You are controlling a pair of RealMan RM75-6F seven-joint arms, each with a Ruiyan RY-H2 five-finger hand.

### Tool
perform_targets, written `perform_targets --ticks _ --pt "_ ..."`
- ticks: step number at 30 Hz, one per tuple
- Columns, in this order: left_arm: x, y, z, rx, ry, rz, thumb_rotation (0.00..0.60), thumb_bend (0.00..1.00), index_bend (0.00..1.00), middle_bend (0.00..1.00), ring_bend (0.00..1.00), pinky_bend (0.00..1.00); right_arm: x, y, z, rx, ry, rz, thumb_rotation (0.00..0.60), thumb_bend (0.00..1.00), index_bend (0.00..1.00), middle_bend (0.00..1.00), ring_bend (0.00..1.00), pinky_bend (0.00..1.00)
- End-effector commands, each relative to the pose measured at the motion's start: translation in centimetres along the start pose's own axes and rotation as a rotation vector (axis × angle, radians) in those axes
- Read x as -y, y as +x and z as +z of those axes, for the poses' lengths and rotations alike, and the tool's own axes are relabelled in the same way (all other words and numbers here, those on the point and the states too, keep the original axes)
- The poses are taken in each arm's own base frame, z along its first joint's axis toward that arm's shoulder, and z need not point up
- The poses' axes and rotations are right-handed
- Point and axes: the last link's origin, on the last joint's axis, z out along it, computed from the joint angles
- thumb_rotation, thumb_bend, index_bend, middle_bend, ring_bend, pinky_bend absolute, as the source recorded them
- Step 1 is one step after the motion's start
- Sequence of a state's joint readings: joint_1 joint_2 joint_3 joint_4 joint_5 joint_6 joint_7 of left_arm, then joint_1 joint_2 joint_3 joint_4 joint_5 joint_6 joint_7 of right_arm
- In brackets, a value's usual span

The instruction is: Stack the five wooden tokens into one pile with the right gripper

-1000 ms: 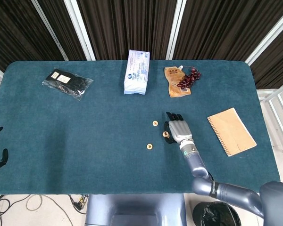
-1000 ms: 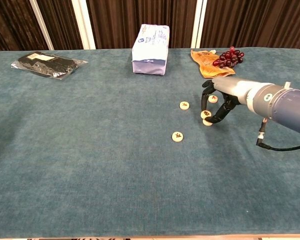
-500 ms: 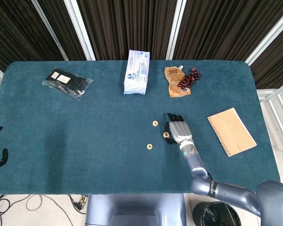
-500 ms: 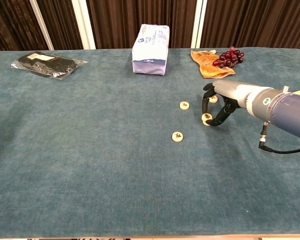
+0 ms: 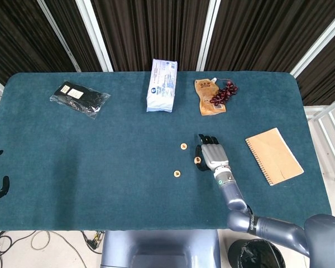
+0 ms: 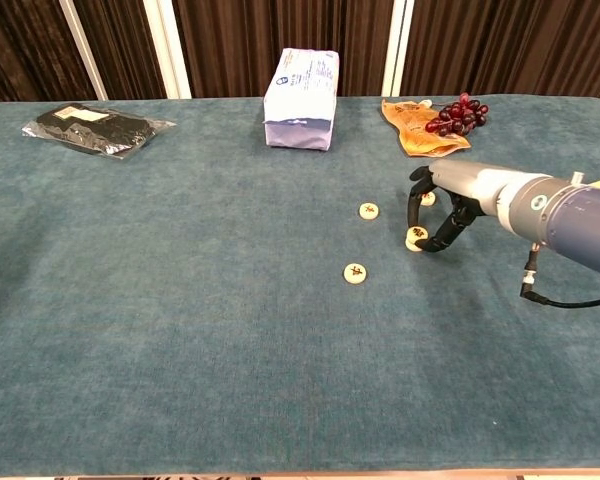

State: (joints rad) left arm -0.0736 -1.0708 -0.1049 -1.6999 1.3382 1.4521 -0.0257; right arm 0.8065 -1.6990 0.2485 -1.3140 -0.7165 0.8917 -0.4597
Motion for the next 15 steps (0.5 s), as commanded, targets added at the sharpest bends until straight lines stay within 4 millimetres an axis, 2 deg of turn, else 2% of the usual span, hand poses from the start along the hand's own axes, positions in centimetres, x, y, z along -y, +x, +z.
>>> perform_targets --ticks 1,15 --pt "0.00 -0.01 -0.01 0.000 0.000 0.000 0.600 0.48 0.15 0.00 0.00 0.00 -0.01 -0.04 0.00 0.001 0.001 0.000 0.600 0.42 0.53 0.00 0.00 0.00" --pt "0.06 -0.02 -0.01 0.003 0.003 0.001 0.600 0.48 0.15 0.00 0.00 0.00 -0.25 -0.13 -0.13 0.001 -0.001 -0.003 0.600 0.42 0.50 0.00 0.00 0.00"
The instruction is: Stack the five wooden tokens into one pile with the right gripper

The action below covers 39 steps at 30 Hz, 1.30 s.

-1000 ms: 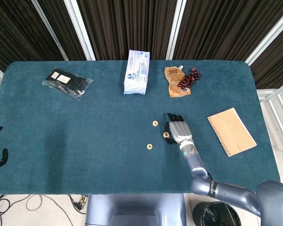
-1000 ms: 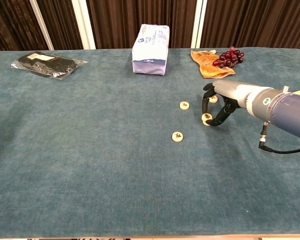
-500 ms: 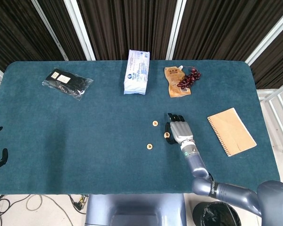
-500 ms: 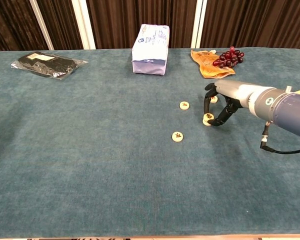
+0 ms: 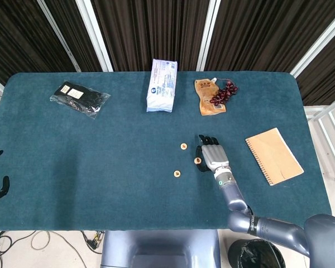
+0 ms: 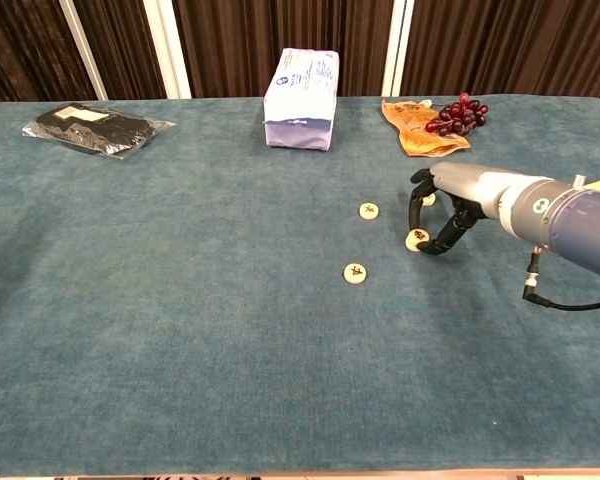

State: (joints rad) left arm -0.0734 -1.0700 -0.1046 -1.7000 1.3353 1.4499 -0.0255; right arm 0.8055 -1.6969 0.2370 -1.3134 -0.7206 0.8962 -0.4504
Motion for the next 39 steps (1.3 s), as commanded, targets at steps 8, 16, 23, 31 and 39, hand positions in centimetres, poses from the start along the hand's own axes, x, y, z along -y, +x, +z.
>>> perform_targets --ticks 8,16,23,31,39 --pt "0.0 0.0 0.0 -0.001 -0.001 0.001 0.600 0.48 0.15 0.00 0.00 0.00 0.1 0.2 -0.1 -0.003 0.004 0.000 0.600 0.42 0.46 0.00 0.00 0.00" --pt "0.0 0.0 0.0 0.000 -0.001 0.001 0.600 0.48 0.15 0.00 0.00 0.00 0.2 0.0 0.0 0.002 0.005 0.000 0.600 0.42 0.44 0.00 0.00 0.00" --pt "0.0 -0.1 0.0 0.002 -0.001 0.002 0.600 0.48 0.15 0.00 0.00 0.00 0.3 0.1 -0.1 -0.003 0.008 -0.002 0.600 0.42 0.44 0.00 0.00 0.00" --pt "0.0 0.0 0.0 0.001 -0.001 0.000 0.600 0.48 0.15 0.00 0.00 0.00 0.9 0.7 -0.3 -0.017 0.027 0.006 0.600 0.42 0.44 0.00 0.00 0.00" --pt "0.0 0.0 0.1 0.001 0.004 -0.005 0.600 0.48 0.15 0.00 0.00 0.00 1.4 3.1 0.3 -0.062 0.027 0.007 0.600 0.42 0.41 0.00 0.00 0.00"
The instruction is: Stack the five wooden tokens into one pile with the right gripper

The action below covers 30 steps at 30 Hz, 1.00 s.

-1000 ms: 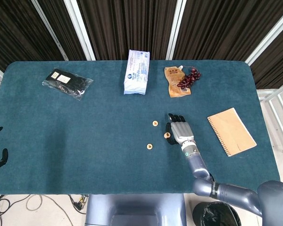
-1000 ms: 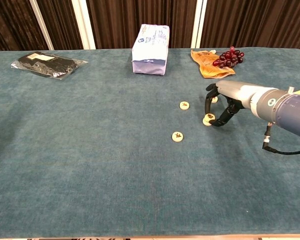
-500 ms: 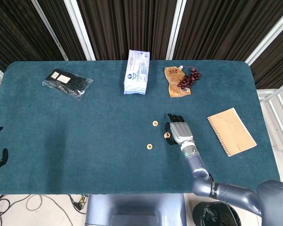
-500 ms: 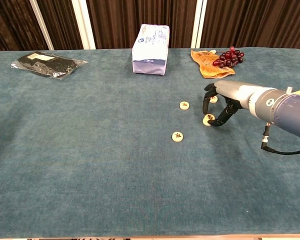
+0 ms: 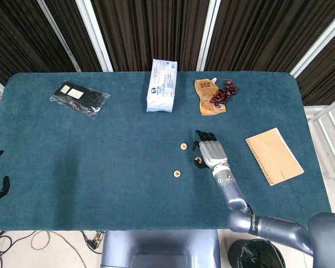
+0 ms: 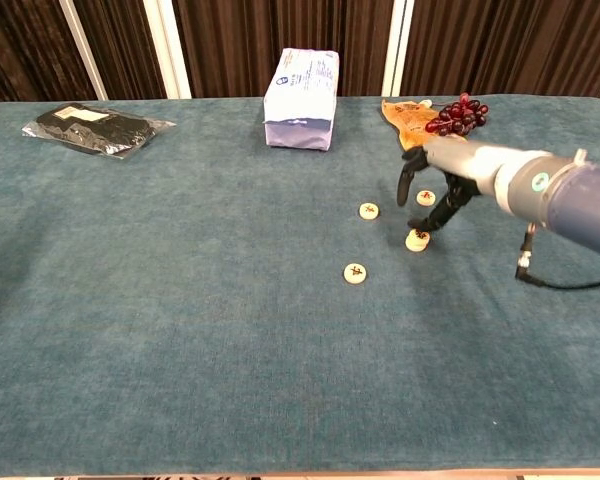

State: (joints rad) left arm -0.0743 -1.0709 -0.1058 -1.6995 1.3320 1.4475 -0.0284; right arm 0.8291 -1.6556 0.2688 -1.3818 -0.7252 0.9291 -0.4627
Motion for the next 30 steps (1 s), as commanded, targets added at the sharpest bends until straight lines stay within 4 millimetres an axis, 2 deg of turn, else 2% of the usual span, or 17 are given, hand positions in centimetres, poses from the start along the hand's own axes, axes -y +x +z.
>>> perform_targets --ticks 1,7,14,21,30 --pt "0.0 0.0 0.0 0.000 0.003 -0.003 0.600 0.48 0.15 0.00 0.00 0.00 -0.1 1.1 0.6 -0.013 -0.016 -0.002 0.600 0.42 0.40 0.00 0.00 0.00" --pt "0.0 0.0 0.1 0.003 0.004 -0.005 0.600 0.48 0.15 0.00 0.00 0.00 0.3 2.2 1.8 -0.012 -0.034 -0.025 0.600 0.42 0.36 0.00 0.00 0.00" --pt "0.1 0.0 0.1 0.002 0.009 -0.009 0.600 0.48 0.15 0.00 0.00 0.00 2.3 2.4 3.3 0.019 -0.034 -0.027 0.600 0.42 0.32 0.00 0.00 0.00" --pt "0.2 0.0 0.2 0.004 0.011 -0.017 0.600 0.48 0.15 0.00 0.00 0.00 3.8 1.8 4.6 0.036 -0.050 -0.048 0.600 0.42 0.31 0.00 0.00 0.00" --pt "0.2 0.1 0.2 0.008 0.014 -0.024 0.600 0.48 0.15 0.00 0.00 0.00 4.2 0.5 4.9 0.053 -0.061 -0.072 0.600 0.42 0.31 0.00 0.00 0.00"
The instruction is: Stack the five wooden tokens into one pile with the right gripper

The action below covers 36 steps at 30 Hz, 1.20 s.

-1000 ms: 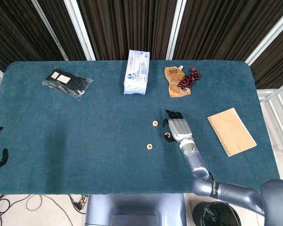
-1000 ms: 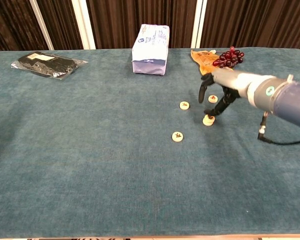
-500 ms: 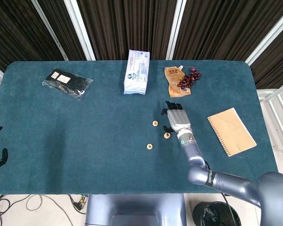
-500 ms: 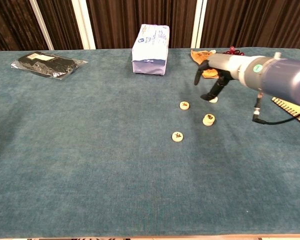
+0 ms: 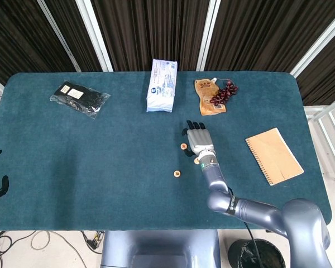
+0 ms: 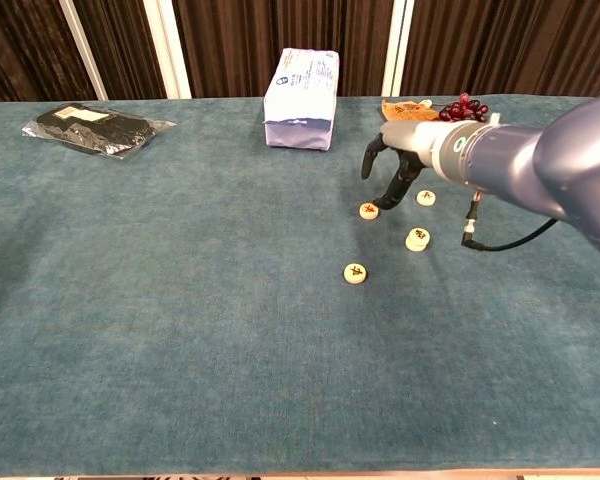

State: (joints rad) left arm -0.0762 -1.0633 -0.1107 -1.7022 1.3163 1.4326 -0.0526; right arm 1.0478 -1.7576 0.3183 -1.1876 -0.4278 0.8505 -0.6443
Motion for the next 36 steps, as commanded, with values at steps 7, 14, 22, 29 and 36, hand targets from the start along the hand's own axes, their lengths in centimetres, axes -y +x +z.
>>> perform_targets --ticks 7,14,22,29,36 --pt "0.0 0.0 0.0 0.001 0.001 -0.004 0.600 0.48 0.15 0.00 0.00 0.00 0.2 -1.0 0.0 0.003 0.000 -0.012 0.600 0.42 0.33 0.00 0.00 0.00" --pt "0.0 0.1 0.0 0.000 0.004 -0.005 0.600 0.48 0.15 0.00 0.00 0.00 0.3 -1.6 0.3 -0.007 -0.004 -0.013 0.600 0.42 0.37 0.00 0.00 0.00" --pt "0.0 0.1 0.0 -0.001 0.008 -0.006 0.600 0.48 0.15 0.00 0.00 0.00 0.1 -1.8 0.7 -0.012 -0.013 -0.015 0.600 0.42 0.40 0.00 0.00 0.00" --pt "0.1 0.2 0.0 -0.002 0.009 -0.006 0.600 0.48 0.15 0.00 0.00 0.00 -0.1 -2.1 1.0 -0.009 -0.020 -0.011 0.600 0.42 0.41 0.00 0.00 0.00" --pt "0.1 0.2 0.0 -0.002 0.009 -0.006 0.600 0.48 0.15 0.00 0.00 0.00 -0.2 -2.3 1.3 -0.008 -0.027 -0.011 0.600 0.42 0.43 0.00 0.00 0.00"
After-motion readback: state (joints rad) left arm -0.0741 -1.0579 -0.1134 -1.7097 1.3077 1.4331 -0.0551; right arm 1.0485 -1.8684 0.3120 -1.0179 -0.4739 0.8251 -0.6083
